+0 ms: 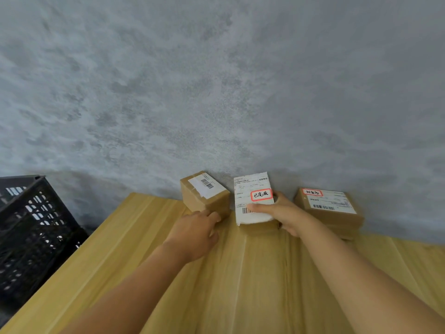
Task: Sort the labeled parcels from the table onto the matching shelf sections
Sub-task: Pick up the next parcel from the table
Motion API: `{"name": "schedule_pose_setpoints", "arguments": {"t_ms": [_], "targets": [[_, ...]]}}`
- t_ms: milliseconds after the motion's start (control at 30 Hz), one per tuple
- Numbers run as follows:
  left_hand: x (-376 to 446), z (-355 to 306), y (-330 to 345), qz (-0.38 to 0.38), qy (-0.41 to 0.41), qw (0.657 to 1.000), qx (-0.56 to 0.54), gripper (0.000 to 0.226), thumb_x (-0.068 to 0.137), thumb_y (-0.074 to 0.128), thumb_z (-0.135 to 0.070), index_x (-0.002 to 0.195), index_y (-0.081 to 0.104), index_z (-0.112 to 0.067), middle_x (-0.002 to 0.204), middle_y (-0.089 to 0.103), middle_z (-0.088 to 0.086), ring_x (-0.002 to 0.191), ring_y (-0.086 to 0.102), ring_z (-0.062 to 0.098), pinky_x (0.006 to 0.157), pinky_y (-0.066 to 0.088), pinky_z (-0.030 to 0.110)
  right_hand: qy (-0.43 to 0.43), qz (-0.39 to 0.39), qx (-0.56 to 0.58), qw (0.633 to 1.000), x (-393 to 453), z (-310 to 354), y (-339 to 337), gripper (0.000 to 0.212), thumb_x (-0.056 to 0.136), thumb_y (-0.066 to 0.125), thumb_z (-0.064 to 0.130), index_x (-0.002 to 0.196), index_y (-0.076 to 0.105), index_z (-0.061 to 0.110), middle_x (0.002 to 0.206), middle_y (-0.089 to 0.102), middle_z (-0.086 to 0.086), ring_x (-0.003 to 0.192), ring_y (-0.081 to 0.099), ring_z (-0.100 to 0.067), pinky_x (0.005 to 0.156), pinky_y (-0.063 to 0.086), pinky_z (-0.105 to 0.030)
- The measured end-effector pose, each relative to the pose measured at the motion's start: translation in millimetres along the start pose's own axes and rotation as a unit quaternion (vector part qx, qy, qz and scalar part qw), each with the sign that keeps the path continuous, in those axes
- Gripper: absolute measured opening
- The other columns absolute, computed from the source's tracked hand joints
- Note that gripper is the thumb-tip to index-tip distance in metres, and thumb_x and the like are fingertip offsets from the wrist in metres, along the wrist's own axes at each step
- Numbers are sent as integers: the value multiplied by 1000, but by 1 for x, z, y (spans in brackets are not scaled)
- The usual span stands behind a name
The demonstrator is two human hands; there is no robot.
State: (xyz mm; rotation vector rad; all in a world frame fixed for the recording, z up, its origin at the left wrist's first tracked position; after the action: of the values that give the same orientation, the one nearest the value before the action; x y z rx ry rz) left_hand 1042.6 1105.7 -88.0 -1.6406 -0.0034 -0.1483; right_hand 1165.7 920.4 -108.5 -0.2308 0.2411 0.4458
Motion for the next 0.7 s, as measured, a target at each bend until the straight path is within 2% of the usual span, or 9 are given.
{"name": "schedule_pose_setpoints", "arguments": {"t_ms": [100, 233, 333, 400, 467, 567, 700], "targets": [[-3, -8, -3, -3, 0, 1000, 7, 35, 96, 43, -37, 130, 50, -29, 119, 60, -7, 107, 58, 17, 87, 49, 35, 17, 17, 33, 999, -13, -2, -3, 43, 79, 83, 26, 120, 69, 22, 113, 75, 3, 107, 69, -14, 102, 51, -38], [-9, -16, -4, 4, 2, 1000, 28, 35, 97, 43, -37, 130, 50, -28, 120, 60, -7, 108, 58, 17, 86, 50, 34, 33, 40, 42, 998, -34, -6, -6, 23, 88, 71, 17, 109, 70, 24, 97, 78, 7, 94, 72, -10, 85, 54, -27], [-11, -24, -8, 2, 17, 999, 36, 36, 97, 43, -37, 130, 51, -26, 121, 60, -5, 110, 58, 18, 87, 50, 33, 9, 24, 29, 999, -55, -4, -14, 33, 84, 73, 12, 115, 66, 23, 102, 78, 5, 101, 71, -14, 92, 52, -30], [-13, -31, -11, -6, 38, 998, 48, 35, 96, 44, -37, 128, 53, -24, 119, 60, -4, 108, 59, 19, 85, 50, 33, -11, -9, 37, 999, -72, -4, -21, 47, 79, 79, 11, 121, 61, 22, 108, 76, 5, 102, 71, -14, 89, 54, -30], [-15, -39, -14, -16, 61, 996, 63, 34, 96, 43, -37, 125, 54, -22, 116, 60, -3, 105, 59, 20, 82, 49, 31, -20, -37, 52, 998, -92, -6, -26, 53, 76, 84, 20, 121, 57, 27, 113, 74, 11, 104, 70, -11, 84, 54, -32], [-18, -50, -19, -31, 93, 993, 61, 39, 97, 43, -39, 131, 52, -23, 120, 60, -3, 108, 59, 20, 82, 45, 30, 0, -50, 60, 997, -126, -12, -26, 62, 73, 85, 37, 125, 53, 46, 114, 73, 15, 110, 66, -15, 85, 57, -43], [-29, -65, -24, -44, 138, 989, 19, 43, 97, 43, -41, 138, 48, -26, 126, 59, -3, 114, 58, 20, 89, 49, 32, 20, -92, 73, 993, -172, -23, -18, 57, 72, 81, 48, 122, 55, 46, 110, 74, 13, 105, 69, -20, 84, 58, -41]]}}
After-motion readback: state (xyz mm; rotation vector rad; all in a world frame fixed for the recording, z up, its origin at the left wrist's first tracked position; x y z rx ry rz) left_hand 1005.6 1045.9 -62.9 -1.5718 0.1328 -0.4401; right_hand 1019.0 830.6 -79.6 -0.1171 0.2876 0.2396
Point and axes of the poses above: each hand's wrist, its own x-axis towards the middle knuckle, its own y-axis out of the palm, z = x × y, the point moved 5 cm from there along x, towards the middle knuckle
